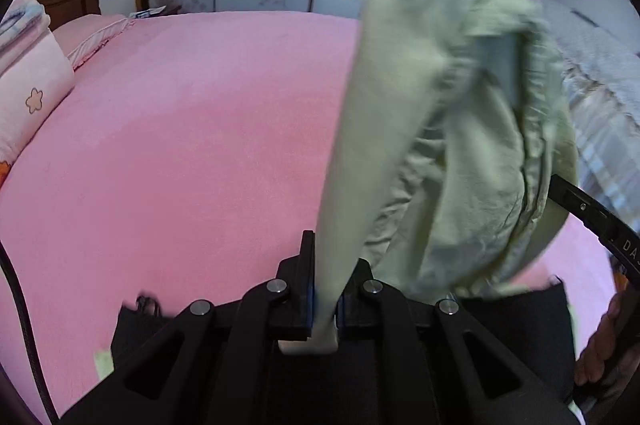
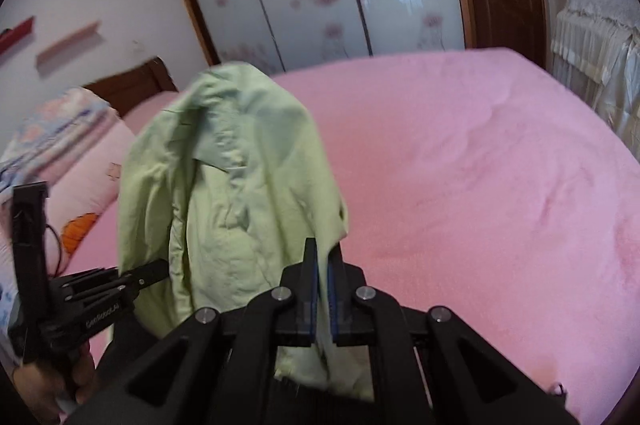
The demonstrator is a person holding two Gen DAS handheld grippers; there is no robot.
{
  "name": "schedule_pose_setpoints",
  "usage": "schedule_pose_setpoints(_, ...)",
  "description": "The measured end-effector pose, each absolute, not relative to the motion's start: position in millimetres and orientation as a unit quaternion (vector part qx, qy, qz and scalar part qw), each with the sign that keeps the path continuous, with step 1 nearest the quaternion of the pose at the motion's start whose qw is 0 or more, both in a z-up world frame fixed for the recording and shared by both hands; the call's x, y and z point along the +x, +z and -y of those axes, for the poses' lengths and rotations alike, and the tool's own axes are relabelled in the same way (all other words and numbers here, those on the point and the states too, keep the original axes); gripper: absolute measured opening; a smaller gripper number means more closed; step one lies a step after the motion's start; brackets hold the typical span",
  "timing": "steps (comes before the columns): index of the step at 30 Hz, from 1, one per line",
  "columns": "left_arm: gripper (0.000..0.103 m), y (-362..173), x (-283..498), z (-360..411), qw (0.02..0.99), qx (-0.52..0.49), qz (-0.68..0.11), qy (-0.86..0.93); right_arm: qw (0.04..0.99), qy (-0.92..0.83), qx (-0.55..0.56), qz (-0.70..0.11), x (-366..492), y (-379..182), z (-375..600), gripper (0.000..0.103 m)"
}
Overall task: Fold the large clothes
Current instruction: 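Grasp the pale green hood with both tools and lift it, then fold the held hood with both tools over onto the black folded body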
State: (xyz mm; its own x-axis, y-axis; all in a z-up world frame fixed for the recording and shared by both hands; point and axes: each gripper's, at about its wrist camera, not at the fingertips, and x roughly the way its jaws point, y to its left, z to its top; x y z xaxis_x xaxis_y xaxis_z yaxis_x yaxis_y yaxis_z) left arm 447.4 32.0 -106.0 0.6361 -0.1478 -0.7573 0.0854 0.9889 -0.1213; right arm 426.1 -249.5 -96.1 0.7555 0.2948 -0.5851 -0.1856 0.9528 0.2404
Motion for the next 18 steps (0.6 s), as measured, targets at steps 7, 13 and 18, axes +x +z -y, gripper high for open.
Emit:
schedule_pose_setpoints(7,0.007,-135.6,343.8,-51.5,0.876,-0.049,-0.472,-0.093,0.933,0.115,0.023,-0.339,311.8,-125.9,248.3,0.012)
schedule_pose_setpoints(13,0.009,-176.0,290.6,-78.6,0.829,-0.062,-0.551,-0.072,0.893,0.079,-0.047,-0.441,259.5,-180.2,234.1,0.016)
schedule_pose_setpoints(18,0.01,-186.6,242.3,-81.8,0.81,-0.069,-0.577,-0.075,0.874,0.094,-0.014,-0.477,221.5,-185.3,241.0,0.017)
